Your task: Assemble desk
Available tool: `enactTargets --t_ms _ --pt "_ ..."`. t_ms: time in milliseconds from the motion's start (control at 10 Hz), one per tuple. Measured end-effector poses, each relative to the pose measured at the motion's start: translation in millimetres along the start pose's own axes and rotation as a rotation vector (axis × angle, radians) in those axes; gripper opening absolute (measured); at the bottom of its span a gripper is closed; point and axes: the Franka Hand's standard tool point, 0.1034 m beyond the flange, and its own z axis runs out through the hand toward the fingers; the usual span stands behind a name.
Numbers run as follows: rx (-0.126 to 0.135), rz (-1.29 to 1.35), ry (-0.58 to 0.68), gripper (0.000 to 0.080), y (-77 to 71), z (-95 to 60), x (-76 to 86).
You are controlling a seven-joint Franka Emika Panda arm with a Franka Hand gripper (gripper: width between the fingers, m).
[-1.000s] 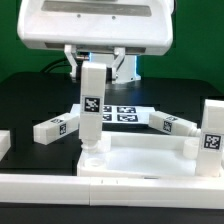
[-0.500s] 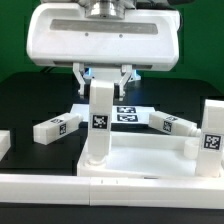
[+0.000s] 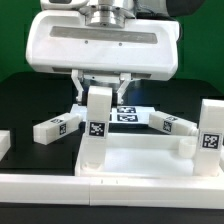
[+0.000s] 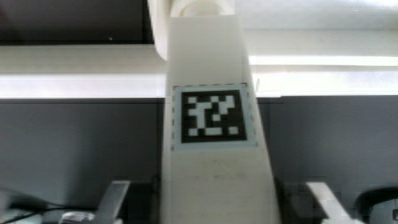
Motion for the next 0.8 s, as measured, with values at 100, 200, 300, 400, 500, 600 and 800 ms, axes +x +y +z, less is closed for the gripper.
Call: enactTargets --t_ms 100,200,300,400,500,600,800 --pt "0.003 0.008 -0.004 0.0285 -1.0 -0.3 -0.2" --pt "0.003 0.008 -0.004 0.0285 -0.8 -0.3 -0.2" --pt "0.003 0.008 -0.005 0.0285 -0.7 0.1 -0.6" --pt "0.003 0.008 -0.005 0.0439 -0.6 0.2 -0.8" --pt "0.003 0.008 -0.005 0.0599 -0.5 0.3 -0.9" --pt "0.003 0.008 -0.006 0.0599 -0.5 0.4 -1.0" --pt "0.023 0.02 -0.039 0.0639 -4.8 1.6 -3.4"
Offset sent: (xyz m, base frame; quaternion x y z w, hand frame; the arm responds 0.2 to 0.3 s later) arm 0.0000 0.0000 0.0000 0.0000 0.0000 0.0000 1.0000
